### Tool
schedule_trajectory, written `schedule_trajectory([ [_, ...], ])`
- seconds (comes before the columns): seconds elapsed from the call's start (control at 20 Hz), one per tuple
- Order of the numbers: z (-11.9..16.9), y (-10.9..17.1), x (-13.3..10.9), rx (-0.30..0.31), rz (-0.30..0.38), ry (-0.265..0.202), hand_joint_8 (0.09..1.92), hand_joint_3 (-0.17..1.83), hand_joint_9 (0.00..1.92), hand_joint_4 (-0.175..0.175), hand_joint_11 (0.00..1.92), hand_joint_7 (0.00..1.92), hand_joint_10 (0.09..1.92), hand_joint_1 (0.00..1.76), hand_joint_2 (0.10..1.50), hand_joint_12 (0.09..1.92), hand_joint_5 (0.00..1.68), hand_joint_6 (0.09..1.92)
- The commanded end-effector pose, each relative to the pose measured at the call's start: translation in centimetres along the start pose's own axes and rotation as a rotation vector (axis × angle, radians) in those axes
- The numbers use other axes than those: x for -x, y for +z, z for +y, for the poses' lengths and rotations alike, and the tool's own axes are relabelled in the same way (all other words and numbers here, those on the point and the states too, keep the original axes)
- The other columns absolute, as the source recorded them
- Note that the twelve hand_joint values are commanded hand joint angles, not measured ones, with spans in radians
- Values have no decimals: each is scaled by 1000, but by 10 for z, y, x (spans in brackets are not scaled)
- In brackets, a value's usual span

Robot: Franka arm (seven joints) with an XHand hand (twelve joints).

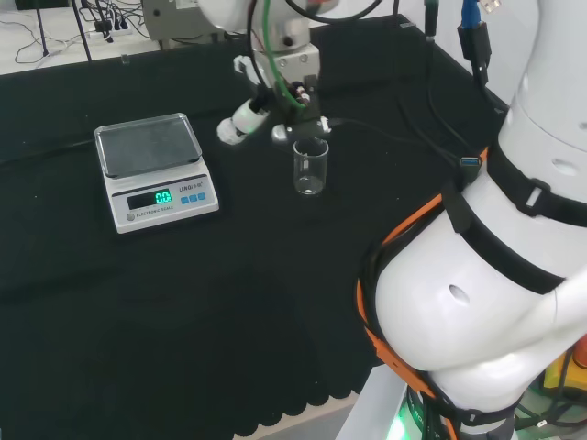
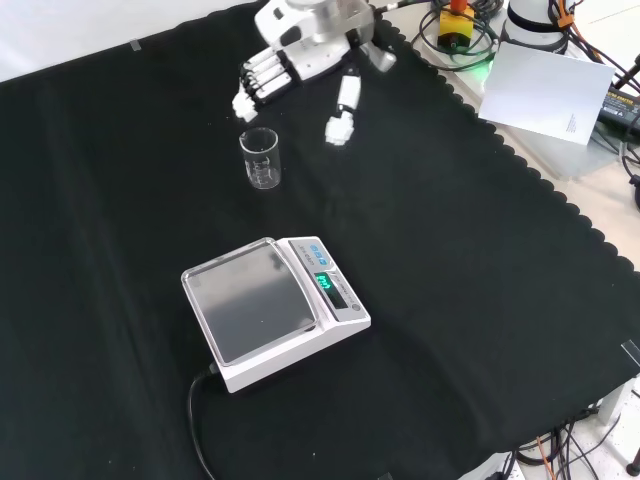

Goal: Pick up the beaker.

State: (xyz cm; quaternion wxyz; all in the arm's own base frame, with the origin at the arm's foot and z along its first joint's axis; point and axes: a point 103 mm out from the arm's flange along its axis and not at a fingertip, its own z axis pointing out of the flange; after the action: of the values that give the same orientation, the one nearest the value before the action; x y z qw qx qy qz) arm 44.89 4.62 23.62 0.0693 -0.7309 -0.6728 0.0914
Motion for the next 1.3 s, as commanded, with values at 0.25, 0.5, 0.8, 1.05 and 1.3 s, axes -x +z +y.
schedule_trajectory([
  [0.25,19,64,47,-77,68,74,360,146,34,30,0,0,838,624,717,1040,0,87],
  [0.5,29,88,36,-118,69,50,359,145,34,31,0,0,838,624,718,1035,0,87],
  [0.8,37,114,39,-164,70,58,358,144,33,32,0,0,838,625,719,1030,0,87],
  [1.05,39,119,54,-177,65,87,358,143,33,33,0,0,838,625,719,1027,0,87],
  [1.3,38,94,70,-120,68,116,360,142,33,34,0,0,838,626,720,1023,0,87],
])
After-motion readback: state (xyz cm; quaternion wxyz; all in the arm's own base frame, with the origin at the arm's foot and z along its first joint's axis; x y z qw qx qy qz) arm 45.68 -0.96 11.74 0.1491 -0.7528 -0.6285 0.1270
